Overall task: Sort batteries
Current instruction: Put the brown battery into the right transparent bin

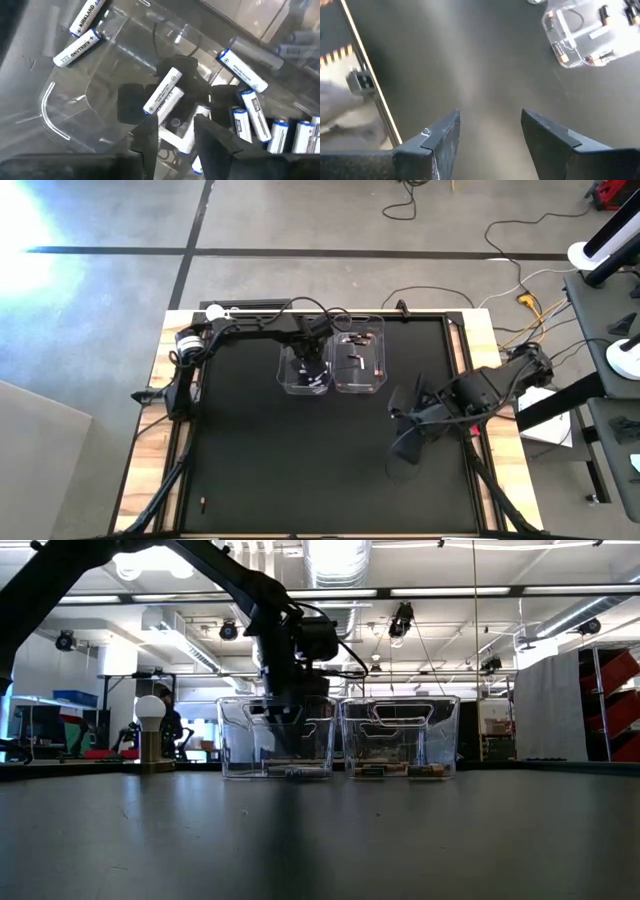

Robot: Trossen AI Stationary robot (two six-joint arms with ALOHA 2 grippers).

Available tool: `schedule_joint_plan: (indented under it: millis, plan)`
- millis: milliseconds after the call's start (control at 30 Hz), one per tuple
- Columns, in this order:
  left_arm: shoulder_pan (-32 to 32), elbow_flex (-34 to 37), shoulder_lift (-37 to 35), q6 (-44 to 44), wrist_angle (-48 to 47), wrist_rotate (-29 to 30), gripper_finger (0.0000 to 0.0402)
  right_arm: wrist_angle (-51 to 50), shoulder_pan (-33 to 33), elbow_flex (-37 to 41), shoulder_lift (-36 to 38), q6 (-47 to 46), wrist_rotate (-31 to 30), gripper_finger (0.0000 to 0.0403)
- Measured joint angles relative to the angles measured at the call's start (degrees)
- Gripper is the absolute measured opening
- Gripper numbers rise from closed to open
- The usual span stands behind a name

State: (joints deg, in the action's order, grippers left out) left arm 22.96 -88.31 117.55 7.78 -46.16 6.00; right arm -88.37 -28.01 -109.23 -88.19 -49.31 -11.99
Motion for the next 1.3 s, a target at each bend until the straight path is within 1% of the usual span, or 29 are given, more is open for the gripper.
schedule_joint_plan:
  millis: [67,133,233,300,367,467,533,600,633,700,767,800,900,1000,1033,1100,1200,1300]
  plan:
    - [-0.3,0.0,-1.1,-0.7,-0.5,-0.2,0.0113,0.3,0.2,0.0,0.4,-2.4,-1.2,0.0203]
    - [-1.2,-0.2,-3.8,-0.9,-1.6,-0.8,0.0122,0.8,0.2,0.0,0.5,-3.8,-4.5,0.0203]
    - [-4.3,-0.1,-11.0,-1.2,-3.8,-1.0,0.0129,2.7,0.2,0.0,0.4,-4.7,-12.1,0.0203]
    - [-7.7,0.7,-17.1,-0.4,-4.5,-0.9,0.0131,5.1,0.4,0.0,0.2,-4.6,-17.9,0.0203]
    - [-12.3,2.1,-23.1,0.9,-4.7,0.5,0.0131,8.5,0.9,0.0,-0.3,-4.7,-23.7,0.0203]
    - [-21.0,5.2,-31.6,4.8,-4.7,3.0,0.0131,14.9,1.5,0.1,-1.6,-3.9,-30.7,0.0203]
    - [-27.2,8.0,-36.7,10.7,-5.2,3.4,0.0131,18.8,1.5,0.1,-3.0,-2.5,-35.7,0.0203]
    - [-33.7,11.4,-40.8,19.2,-5.7,3.6,0.0131,22.4,1.4,0.1,-4.9,-0.8,-39.1,0.0203]
    - [-37.1,13.5,-42.6,23.3,-5.9,4.3,0.0131,23.7,1.4,0.1,-6.0,-0.5,-39.5,0.0203]
    - [-44.5,17.8,-45.5,32.4,-6.2,8.6,0.0131,25.6,1.4,0.1,-8.3,-0.4,-39.4,0.0203]
    - [-51.6,22.0,-47.2,42.9,-6.5,13.5,0.0131,26.9,1.6,0.1,-10.4,-0.4,-38.4,0.0203]
    - [-55.1,23.6,-47.4,48.0,-6.6,14.4,0.0132,26.9,1.8,0.1,-11.4,0.2,-37.5,0.0203]
    - [-62.1,26.4,-45.4,62.1,-7.7,13.6,0.0138,26.3,3.4,0.1,-13.3,3.0,-33.8,0.0203]
    - [-67.2,26.7,-41.6,71.9,-9.4,12.3,0.0146,25.2,5.9,0.1,-14.1,5.7,-31.3,0.0203]
    - [-68.4,26.7,-40.3,74.0,-9.8,11.0,0.0149,25.1,6.9,0.1,-14.1,7.2,-30.1,0.0203]
    - [-69.8,26.6,-37.4,77.7,-10.7,6.1,0.0156,25.3,9.0,0.1,-14.0,10.1,-27.5,0.0203]
    - [-71.1,26.6,-33.6,81.6,-10.9,-3.3,0.0174,25.2,10.8,0.1,-13.2,13.8,-24.4,0.0203]
    - [-73.0,26.4,-30.0,86.1,-11.0,-12.3,0.0201,24.2,10.8,0.1,-12.1,19.0,-23.5,0.0203]
